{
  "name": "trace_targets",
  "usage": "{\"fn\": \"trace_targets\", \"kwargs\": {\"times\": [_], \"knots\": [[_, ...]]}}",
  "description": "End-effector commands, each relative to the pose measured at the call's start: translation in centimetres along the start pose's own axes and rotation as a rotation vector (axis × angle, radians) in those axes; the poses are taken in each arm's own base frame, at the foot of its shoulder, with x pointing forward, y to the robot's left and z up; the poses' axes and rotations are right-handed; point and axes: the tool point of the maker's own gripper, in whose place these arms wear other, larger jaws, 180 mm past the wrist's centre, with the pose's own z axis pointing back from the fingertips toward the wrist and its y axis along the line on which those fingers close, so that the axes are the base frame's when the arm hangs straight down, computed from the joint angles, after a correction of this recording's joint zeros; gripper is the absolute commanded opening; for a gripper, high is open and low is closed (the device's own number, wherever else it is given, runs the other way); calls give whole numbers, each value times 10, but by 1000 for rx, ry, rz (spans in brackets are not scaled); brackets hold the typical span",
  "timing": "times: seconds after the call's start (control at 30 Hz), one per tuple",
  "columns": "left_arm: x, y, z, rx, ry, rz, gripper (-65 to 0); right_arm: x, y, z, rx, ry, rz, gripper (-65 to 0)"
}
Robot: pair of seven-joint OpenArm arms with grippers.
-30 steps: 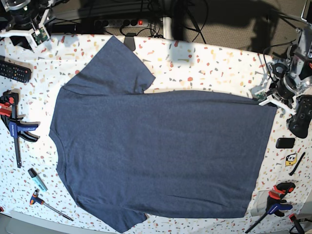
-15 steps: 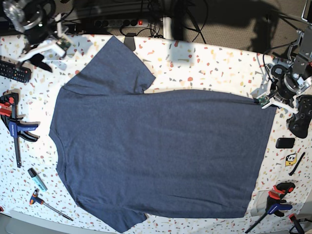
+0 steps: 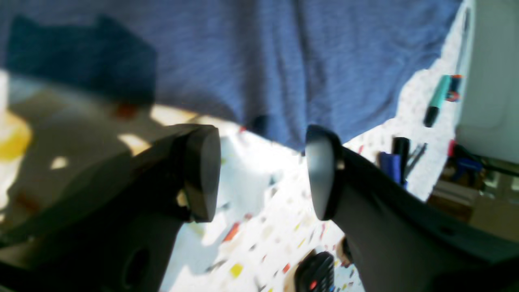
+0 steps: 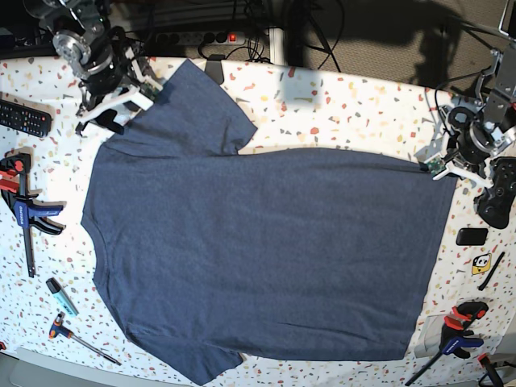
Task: Fold the T-shirt properly
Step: 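Move the right gripper to the shirt shoulder by the collar and grasp, then pull the shirt edge with both grippers toward the robot to straighten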
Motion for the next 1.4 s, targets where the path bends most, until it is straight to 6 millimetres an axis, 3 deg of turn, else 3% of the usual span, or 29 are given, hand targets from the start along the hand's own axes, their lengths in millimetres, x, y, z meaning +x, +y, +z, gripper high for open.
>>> {"fn": "trace_targets", "kwargs": {"times": [0.0, 0.3, 0.5, 0.6, 0.77, 0.9, 1.17, 1.37], "knots": [[0, -13, 0, -61, -5, -4, -650, -3, -3, -1, -6, 10, 17, -314], [0, -13, 0, -62, -6, -4, -650, 11, -7, -20, 18, -15, 52, -314], [0, -13, 0, -62, -5, -4, -650, 18, 9, -28, 129, -35, 11, -315], [0, -14, 0, -62, -5, -4, -650, 22, 7, -29, 130, -42, 10, -392], [1, -14, 0, -66, -15, 10, -650, 26, 8, -29, 150, -61, -50, -639], [13, -17, 1, -89, -79, 93, -650, 23, -8, -29, 72, -34, -146, -650], [24, -11, 16, -154, -164, 334, -650, 16, -44, 11, -4, -24, -101, -650], [22, -18, 31, -240, -188, 476, -650, -2, -45, 35, -6, 3, -164, -650]]}}
